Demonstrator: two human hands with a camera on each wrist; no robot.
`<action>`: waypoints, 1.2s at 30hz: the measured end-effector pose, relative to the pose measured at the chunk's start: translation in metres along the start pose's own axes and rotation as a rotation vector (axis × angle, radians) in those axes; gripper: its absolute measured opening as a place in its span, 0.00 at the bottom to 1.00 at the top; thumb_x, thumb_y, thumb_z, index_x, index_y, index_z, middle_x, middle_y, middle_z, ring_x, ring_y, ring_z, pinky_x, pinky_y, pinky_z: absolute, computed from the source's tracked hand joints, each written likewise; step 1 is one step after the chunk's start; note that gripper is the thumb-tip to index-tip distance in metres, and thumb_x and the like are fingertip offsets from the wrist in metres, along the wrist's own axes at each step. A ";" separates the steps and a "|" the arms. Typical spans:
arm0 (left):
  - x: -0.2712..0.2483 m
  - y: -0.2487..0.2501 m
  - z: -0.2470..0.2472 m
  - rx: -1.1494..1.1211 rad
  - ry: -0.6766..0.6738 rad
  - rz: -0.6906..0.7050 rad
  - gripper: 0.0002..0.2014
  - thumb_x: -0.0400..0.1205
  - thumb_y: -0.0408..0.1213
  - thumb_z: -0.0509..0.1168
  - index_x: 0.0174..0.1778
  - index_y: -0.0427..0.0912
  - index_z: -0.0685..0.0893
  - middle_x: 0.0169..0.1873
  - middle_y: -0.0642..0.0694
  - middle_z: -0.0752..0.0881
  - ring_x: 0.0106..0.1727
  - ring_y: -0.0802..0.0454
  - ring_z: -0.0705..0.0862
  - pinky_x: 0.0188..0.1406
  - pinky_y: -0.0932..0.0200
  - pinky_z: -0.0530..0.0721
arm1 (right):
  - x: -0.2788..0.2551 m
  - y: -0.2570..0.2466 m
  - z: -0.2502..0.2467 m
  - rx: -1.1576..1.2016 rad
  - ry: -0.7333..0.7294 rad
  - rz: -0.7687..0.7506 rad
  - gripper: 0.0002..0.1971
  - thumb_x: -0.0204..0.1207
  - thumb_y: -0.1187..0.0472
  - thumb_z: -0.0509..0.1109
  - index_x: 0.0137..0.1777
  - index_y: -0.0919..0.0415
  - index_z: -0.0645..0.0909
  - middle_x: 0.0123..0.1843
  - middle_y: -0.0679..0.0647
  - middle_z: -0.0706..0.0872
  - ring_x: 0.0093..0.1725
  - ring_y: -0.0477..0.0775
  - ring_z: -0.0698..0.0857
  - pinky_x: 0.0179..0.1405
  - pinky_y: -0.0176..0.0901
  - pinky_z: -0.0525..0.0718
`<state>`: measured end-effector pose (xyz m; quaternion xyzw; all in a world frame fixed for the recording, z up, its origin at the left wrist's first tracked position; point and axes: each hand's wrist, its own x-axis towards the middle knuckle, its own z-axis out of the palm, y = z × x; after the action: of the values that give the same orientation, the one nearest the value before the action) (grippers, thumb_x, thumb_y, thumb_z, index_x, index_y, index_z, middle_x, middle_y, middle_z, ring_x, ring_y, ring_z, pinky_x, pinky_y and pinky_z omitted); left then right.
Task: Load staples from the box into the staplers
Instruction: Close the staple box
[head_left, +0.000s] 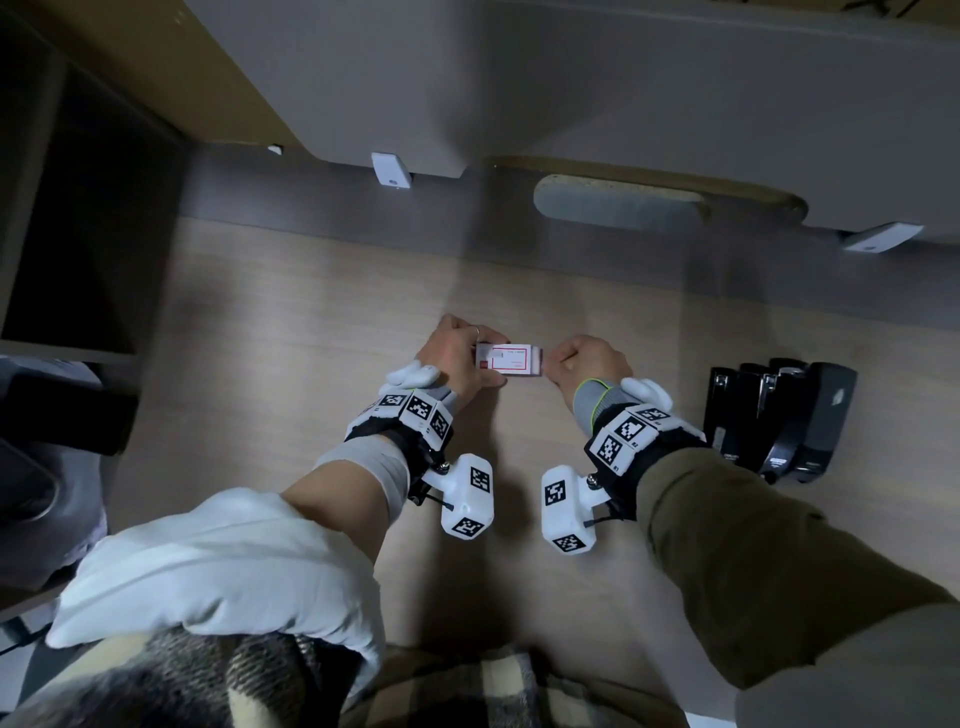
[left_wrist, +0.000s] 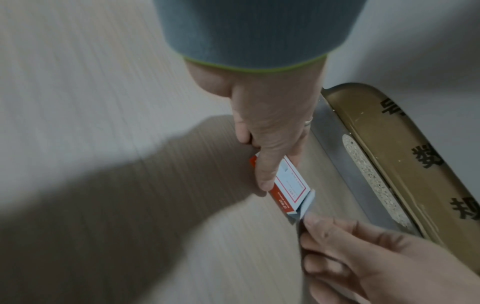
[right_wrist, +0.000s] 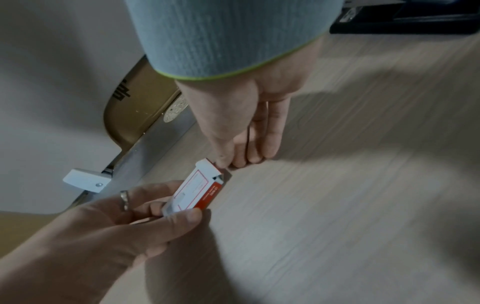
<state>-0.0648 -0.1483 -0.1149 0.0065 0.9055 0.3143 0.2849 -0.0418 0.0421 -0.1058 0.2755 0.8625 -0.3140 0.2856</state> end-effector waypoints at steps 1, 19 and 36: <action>0.000 0.000 -0.002 -0.009 0.002 -0.003 0.24 0.65 0.43 0.83 0.55 0.63 0.87 0.54 0.53 0.76 0.48 0.56 0.83 0.46 0.61 0.83 | -0.001 -0.001 -0.001 0.006 -0.003 0.001 0.10 0.69 0.44 0.72 0.33 0.47 0.79 0.44 0.46 0.91 0.45 0.57 0.88 0.50 0.44 0.86; 0.002 -0.006 -0.006 -0.044 -0.008 0.035 0.24 0.63 0.41 0.83 0.55 0.59 0.89 0.54 0.53 0.77 0.44 0.57 0.83 0.44 0.65 0.81 | 0.002 -0.012 0.014 0.161 -0.055 0.054 0.09 0.59 0.46 0.75 0.33 0.50 0.84 0.30 0.46 0.91 0.37 0.56 0.91 0.48 0.52 0.90; -0.003 0.008 0.001 -0.124 0.012 0.007 0.31 0.62 0.39 0.85 0.62 0.54 0.88 0.55 0.51 0.78 0.44 0.56 0.84 0.51 0.64 0.83 | -0.020 -0.029 -0.012 -0.101 -0.038 -0.024 0.11 0.72 0.49 0.66 0.46 0.47 0.90 0.44 0.51 0.91 0.44 0.62 0.86 0.45 0.42 0.83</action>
<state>-0.0631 -0.1421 -0.1100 -0.0101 0.8859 0.3708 0.2784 -0.0506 0.0258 -0.0739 0.2445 0.8749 -0.2787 0.3117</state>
